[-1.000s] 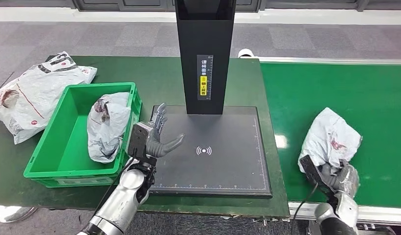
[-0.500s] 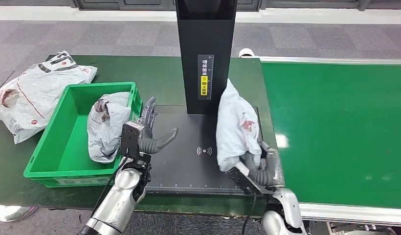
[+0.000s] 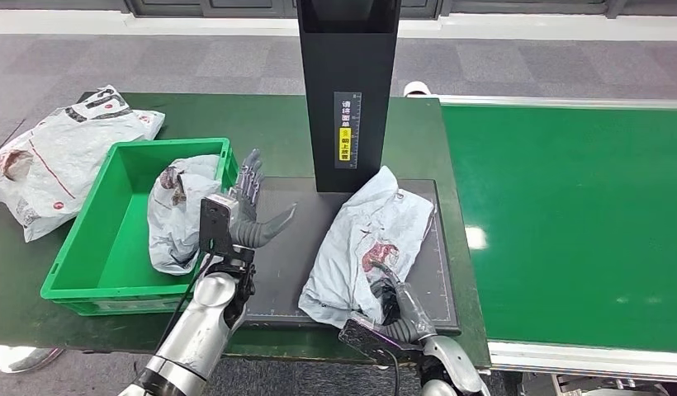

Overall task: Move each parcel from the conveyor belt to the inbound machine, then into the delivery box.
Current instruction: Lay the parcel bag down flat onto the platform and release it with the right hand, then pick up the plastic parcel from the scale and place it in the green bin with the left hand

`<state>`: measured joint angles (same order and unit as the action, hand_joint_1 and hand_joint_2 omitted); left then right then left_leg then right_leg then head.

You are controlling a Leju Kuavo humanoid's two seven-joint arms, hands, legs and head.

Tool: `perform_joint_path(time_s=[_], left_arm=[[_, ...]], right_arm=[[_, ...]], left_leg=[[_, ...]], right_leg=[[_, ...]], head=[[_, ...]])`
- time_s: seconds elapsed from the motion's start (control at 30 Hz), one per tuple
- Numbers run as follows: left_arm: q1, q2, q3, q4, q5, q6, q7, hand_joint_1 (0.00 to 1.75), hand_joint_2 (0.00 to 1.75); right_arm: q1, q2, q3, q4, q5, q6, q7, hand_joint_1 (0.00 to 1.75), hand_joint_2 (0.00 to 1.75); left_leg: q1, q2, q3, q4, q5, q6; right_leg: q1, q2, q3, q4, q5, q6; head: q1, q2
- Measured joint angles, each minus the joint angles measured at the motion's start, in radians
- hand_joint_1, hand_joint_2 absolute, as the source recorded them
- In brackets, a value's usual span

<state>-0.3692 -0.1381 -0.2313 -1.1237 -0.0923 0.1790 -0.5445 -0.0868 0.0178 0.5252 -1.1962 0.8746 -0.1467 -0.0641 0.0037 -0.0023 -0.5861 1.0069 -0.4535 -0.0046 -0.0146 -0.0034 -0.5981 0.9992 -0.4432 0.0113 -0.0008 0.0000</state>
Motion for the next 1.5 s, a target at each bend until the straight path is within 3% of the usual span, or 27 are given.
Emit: perform_joint_path(time_s=[0.13, 0.27, 0.43, 0.53, 0.7, 0.83, 0.93, 1.07, 1.2, 1.4, 1.5], left_arm=[[0.011, 0.000, 0.002, -0.026, 0.011, 0.029, -0.015, 0.00, 1.75], [0.024, 0.000, 0.002, -0.039, -0.009, 0.005, 0.001, 0.00, 1.75], [0.029, -0.001, 0.000, -0.038, -0.032, -0.015, 0.011, 0.00, 1.75], [0.027, -0.001, -0.014, -0.024, -0.089, -0.049, 0.024, 0.00, 1.75], [0.003, 0.001, -0.085, 0.063, -0.238, -0.106, 0.027, 0.00, 1.75], [-0.027, 0.012, -0.180, 0.174, -0.409, -0.131, 0.037, 0.00, 1.75], [-0.052, 0.017, -0.265, 0.284, -0.585, -0.098, 0.074, 0.00, 1.75], [-0.092, 0.014, -0.363, 0.426, -0.738, -0.019, 0.142, 1.15, 1.75], [-0.136, 0.003, -0.415, 0.514, -0.802, 0.016, 0.206, 1.75, 1.75], [-0.155, -0.003, -0.427, 0.557, -0.810, 0.043, 0.230, 1.75, 1.75], [-0.168, -0.003, -0.404, 0.566, -0.773, 0.144, 0.229, 1.75, 1.75]], right_arm=[[0.001, -0.004, 0.000, -0.006, -0.033, -0.096, -0.021, 0.00, 1.75], [0.008, -0.003, -0.019, -0.054, -0.127, -0.253, -0.118, 0.00, 1.75], [0.020, -0.001, -0.040, -0.092, -0.180, -0.299, -0.174, 0.00, 1.75], [0.027, 0.007, -0.063, -0.105, -0.292, -0.384, -0.280, 0.00, 1.75], [0.024, 0.026, -0.135, -0.108, -0.546, -0.477, -0.464, 0.00, 1.75], [0.018, 0.044, -0.203, -0.108, -0.617, -0.476, -0.505, 0.00, 1.75], [0.017, 0.057, -0.247, -0.108, -0.612, -0.451, -0.501, 0.00, 1.75], [0.019, 0.077, -0.297, -0.108, -0.590, -0.426, -0.492, 0.00, 1.75], [0.023, 0.096, -0.325, -0.109, -0.570, -0.411, -0.488, 0.00, 1.75], [0.035, 0.107, -0.336, -0.117, -0.559, -0.407, -0.487, 0.00, 1.75], [0.054, 0.115, -0.341, -0.132, -0.545, -0.395, -0.481, 0.00, 1.75]], left_leg=[[0.000, 0.000, 0.000, 0.000, 0.000, 0.000], [0.000, 0.000, 0.000, 0.000, 0.000, 0.000], [0.000, 0.000, 0.000, 0.000, 0.000, 0.000], [0.000, 0.000, 0.000, 0.000, 0.000, 0.000], [0.000, 0.000, 0.000, 0.000, 0.000, 0.000], [-0.001, 0.000, 0.000, 0.000, 0.000, 0.000], [-0.001, 0.000, 0.000, 0.000, 0.000, 0.000], [0.000, 0.000, 0.001, 0.000, 0.000, 0.000], [0.000, -0.001, 0.003, 0.000, 0.000, 0.000], [0.000, 0.000, 0.005, 0.000, -0.001, 0.000], [0.000, 0.001, 0.006, 0.000, 0.000, -0.002]], right_leg=[[0.000, 0.000, 0.000, 0.000, 0.000, 0.000], [0.000, 0.000, 0.000, 0.000, 0.000, 0.000], [0.000, 0.000, -0.001, 0.000, 0.000, 0.000], [0.000, 0.000, 0.000, 0.000, 0.000, 0.000], [0.000, 0.000, 0.000, 0.000, 0.000, 0.000], [-0.001, 0.000, 0.000, 0.000, 0.000, 0.000], [0.000, 0.001, -0.001, 0.000, 0.000, 0.000], [0.000, 0.000, 0.000, 0.000, 0.000, 0.000], [0.000, -0.002, 0.003, 0.000, -0.001, 0.000], [0.000, -0.001, 0.005, 0.000, -0.001, 0.000], [0.000, 0.000, 0.005, 0.000, 0.000, -0.001]], head=[[0.000, 0.000], [0.000, 0.000], [0.000, 0.000], [0.000, 0.000], [0.000, 0.000], [0.000, 0.000], [0.000, 0.000], [0.000, 0.000], [0.000, 0.000], [0.000, 0.000], [0.000, 0.000]])
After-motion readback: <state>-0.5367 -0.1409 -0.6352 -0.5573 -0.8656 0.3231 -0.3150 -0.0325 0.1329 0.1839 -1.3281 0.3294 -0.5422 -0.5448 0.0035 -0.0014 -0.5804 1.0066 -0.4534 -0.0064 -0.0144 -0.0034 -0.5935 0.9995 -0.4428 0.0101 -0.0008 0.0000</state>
